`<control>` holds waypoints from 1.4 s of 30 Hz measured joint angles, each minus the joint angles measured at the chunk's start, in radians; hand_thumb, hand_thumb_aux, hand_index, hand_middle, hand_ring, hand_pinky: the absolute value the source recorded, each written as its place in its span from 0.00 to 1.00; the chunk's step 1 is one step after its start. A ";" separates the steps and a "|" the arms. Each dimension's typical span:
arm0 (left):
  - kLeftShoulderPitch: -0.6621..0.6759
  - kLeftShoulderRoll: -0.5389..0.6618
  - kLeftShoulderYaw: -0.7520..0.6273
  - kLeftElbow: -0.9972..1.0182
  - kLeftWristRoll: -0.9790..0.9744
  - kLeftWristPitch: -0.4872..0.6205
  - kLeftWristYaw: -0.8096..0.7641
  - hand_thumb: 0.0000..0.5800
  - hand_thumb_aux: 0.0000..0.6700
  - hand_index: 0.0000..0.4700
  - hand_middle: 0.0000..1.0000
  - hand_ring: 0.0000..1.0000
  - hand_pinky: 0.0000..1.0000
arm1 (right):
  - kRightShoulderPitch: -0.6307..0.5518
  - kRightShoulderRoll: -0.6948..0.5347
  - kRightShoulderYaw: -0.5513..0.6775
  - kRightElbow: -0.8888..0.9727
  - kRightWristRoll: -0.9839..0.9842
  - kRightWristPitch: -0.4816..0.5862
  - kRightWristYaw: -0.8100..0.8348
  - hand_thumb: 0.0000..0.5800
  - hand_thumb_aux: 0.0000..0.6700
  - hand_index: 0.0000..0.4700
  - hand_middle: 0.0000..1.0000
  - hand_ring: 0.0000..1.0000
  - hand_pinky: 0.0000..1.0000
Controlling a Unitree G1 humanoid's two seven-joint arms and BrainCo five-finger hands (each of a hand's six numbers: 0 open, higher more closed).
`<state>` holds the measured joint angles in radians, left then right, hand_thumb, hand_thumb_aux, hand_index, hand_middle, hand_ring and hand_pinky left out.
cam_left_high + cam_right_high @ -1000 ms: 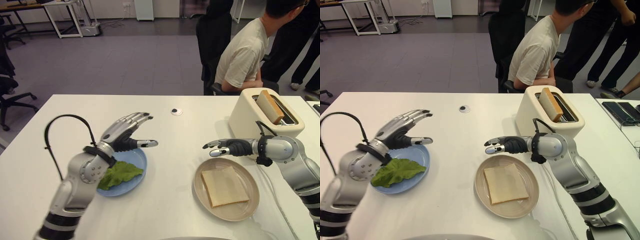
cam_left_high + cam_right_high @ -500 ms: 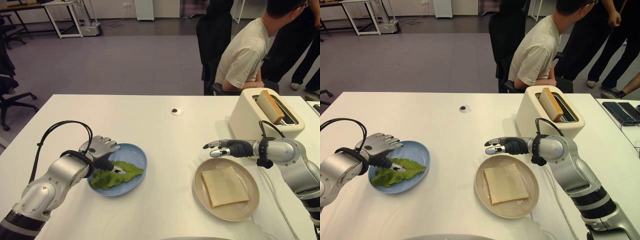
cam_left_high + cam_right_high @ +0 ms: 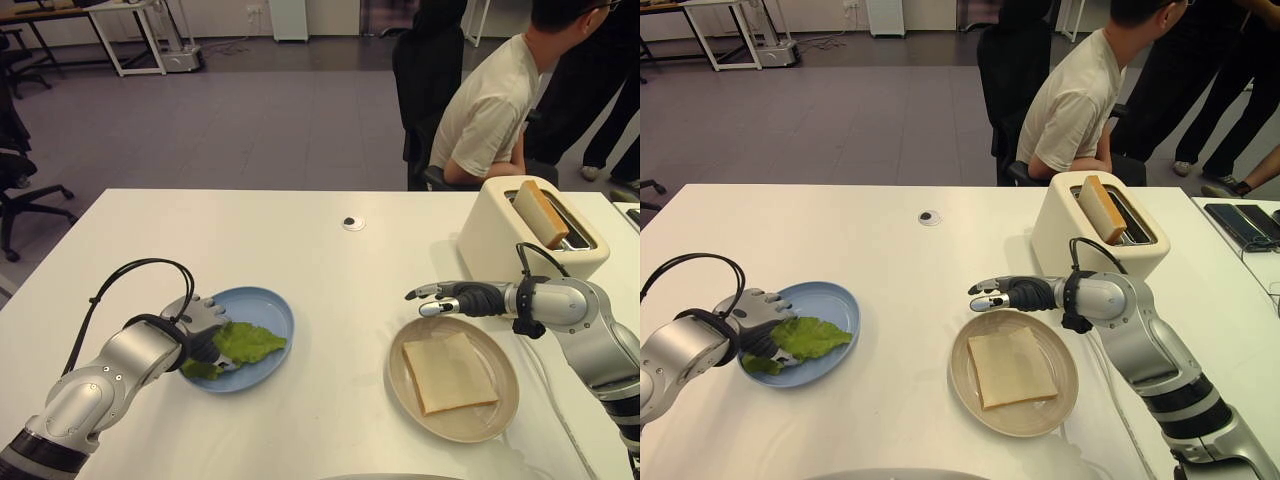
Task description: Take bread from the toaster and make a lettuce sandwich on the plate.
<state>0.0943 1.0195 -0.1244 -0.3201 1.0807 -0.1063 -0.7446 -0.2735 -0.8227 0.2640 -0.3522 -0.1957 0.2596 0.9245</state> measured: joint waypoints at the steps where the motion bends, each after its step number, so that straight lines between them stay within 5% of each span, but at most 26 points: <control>1: -0.007 -0.004 -0.005 0.012 -0.001 0.006 -0.004 0.99 0.89 0.89 0.00 0.00 0.00 | 0.000 0.000 0.000 -0.001 0.000 0.000 0.000 0.00 0.00 0.00 0.00 0.00 0.00; 2: -0.016 -0.014 -0.013 0.029 -0.001 0.009 -0.007 1.00 1.00 1.00 0.00 0.00 0.00 | 0.000 0.001 0.000 -0.001 0.000 -0.001 -0.001 0.00 0.00 0.00 0.00 0.00 0.00; 12: -0.057 -0.078 -0.034 0.076 -0.044 0.018 0.044 1.00 1.00 1.00 0.00 0.00 0.00 | -0.001 0.018 0.000 0.004 -0.002 -0.008 -0.021 0.00 0.00 0.00 0.00 0.00 0.00; 21: -0.202 -0.170 -0.026 -0.192 -0.065 0.037 -0.009 1.00 1.00 1.00 0.00 0.00 0.00 | -0.028 0.018 -0.001 0.053 -0.012 -0.018 -0.038 0.00 0.00 0.00 0.00 0.00 0.00; 34: -0.389 -0.626 -0.461 -0.114 0.000 -0.036 -0.039 1.00 1.00 1.00 0.00 0.00 0.00 | -0.148 0.033 -0.044 0.240 -0.124 -0.021 -0.200 0.00 0.00 0.00 0.00 0.00 0.00; 42: -0.432 -0.777 -0.566 0.010 0.060 -0.031 0.046 1.00 1.00 1.00 0.00 0.00 0.00 | -0.190 0.047 -0.045 0.334 -0.137 -0.066 -0.227 0.00 0.00 0.00 0.00 0.00 0.00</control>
<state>-0.3380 0.2428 -0.6903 -0.3103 1.1403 -0.1374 -0.6982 -0.4634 -0.7756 0.2191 -0.0178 -0.3332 0.1932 0.6977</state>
